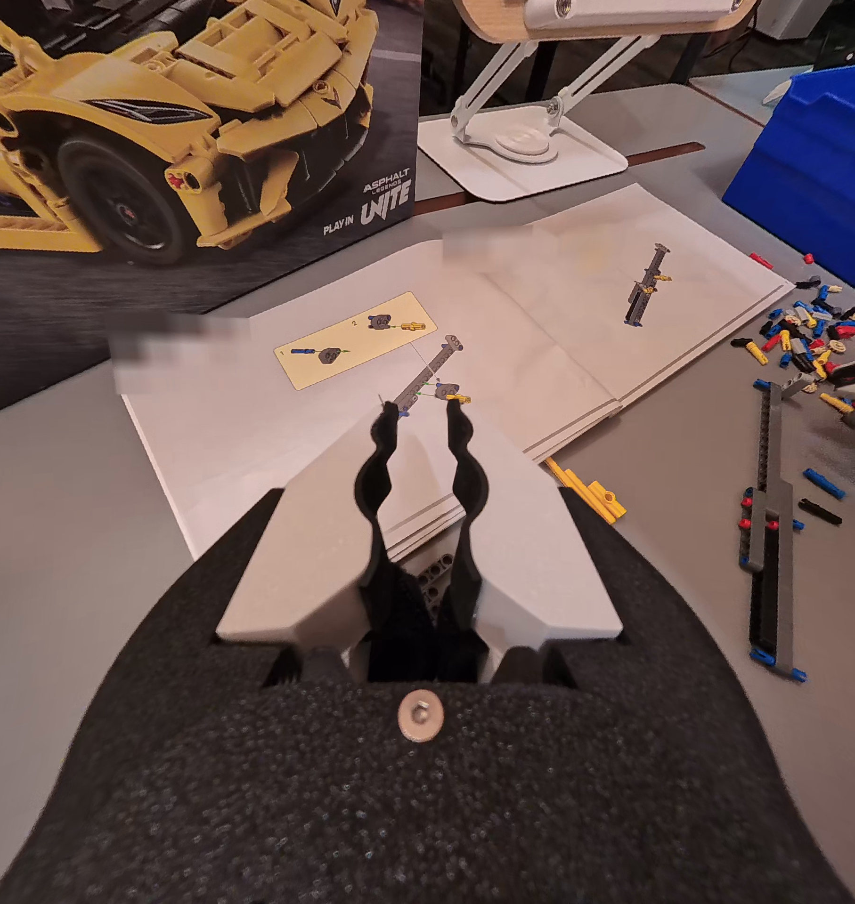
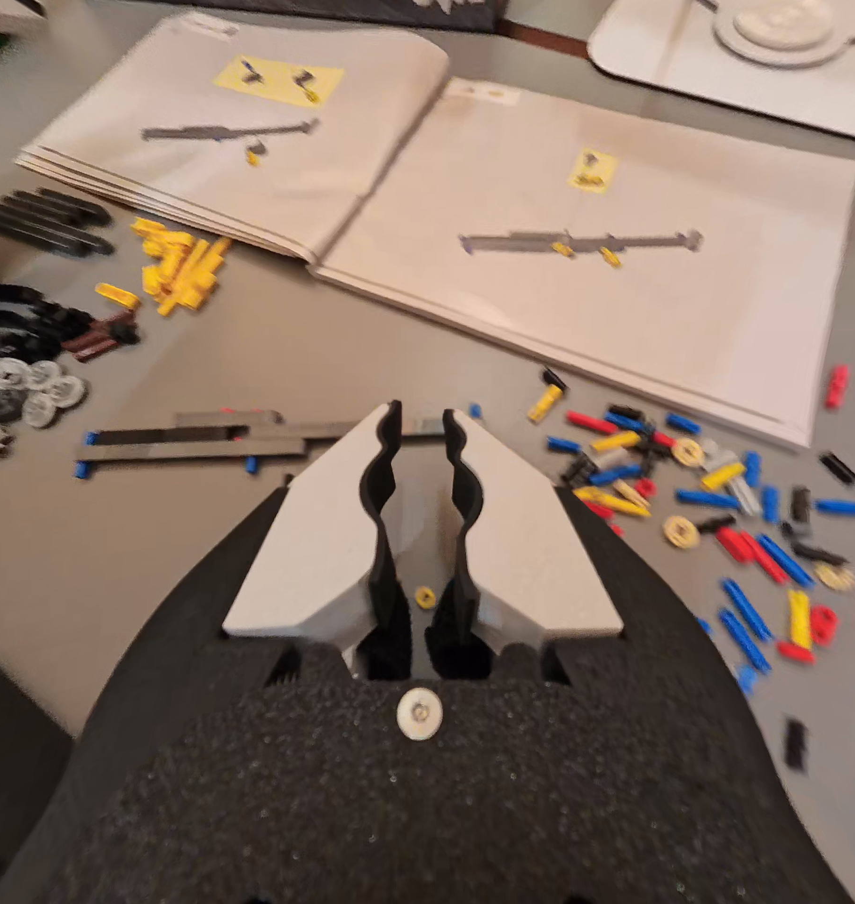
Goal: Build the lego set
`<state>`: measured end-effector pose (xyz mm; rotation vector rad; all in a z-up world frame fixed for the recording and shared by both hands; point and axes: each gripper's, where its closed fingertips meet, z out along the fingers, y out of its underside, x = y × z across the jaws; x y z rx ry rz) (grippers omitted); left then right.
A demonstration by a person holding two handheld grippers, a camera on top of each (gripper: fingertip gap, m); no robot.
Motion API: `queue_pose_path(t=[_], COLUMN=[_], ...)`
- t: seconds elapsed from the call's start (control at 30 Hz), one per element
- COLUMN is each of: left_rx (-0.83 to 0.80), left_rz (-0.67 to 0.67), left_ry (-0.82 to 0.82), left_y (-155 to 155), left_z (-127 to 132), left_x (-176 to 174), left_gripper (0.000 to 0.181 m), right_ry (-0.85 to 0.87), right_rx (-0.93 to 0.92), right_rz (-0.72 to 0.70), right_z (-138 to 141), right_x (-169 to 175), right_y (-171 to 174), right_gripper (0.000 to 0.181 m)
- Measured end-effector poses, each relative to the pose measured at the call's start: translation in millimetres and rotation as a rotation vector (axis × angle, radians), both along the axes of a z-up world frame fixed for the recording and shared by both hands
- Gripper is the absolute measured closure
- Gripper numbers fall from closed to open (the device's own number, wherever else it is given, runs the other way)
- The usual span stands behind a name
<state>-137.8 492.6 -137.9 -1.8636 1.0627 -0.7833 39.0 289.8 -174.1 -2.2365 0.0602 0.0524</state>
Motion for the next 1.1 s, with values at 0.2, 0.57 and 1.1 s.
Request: queue_pose_path(t=[0.2, 0.57, 1.1], left_rx=[-0.005, -0.033, -0.071], left_rz=[-0.005, -0.025, -0.035], left_ry=[-0.017, -0.041, -0.063], left_y=[-2, -6, -8], left_z=[4, 6, 6], left_x=[1, 2, 1], left_gripper=[0.162, 0.162, 0.162], right_ry=[0.083, 0.049, 0.034], right_rx=[0.047, -0.107, -0.127], right_rz=[0.215, 0.274, 0.317], right_z=[2, -30, -35], right_x=[-84, -133, -127], right_y=[55, 101, 95], right_gripper=[0.163, 0.159, 0.176])
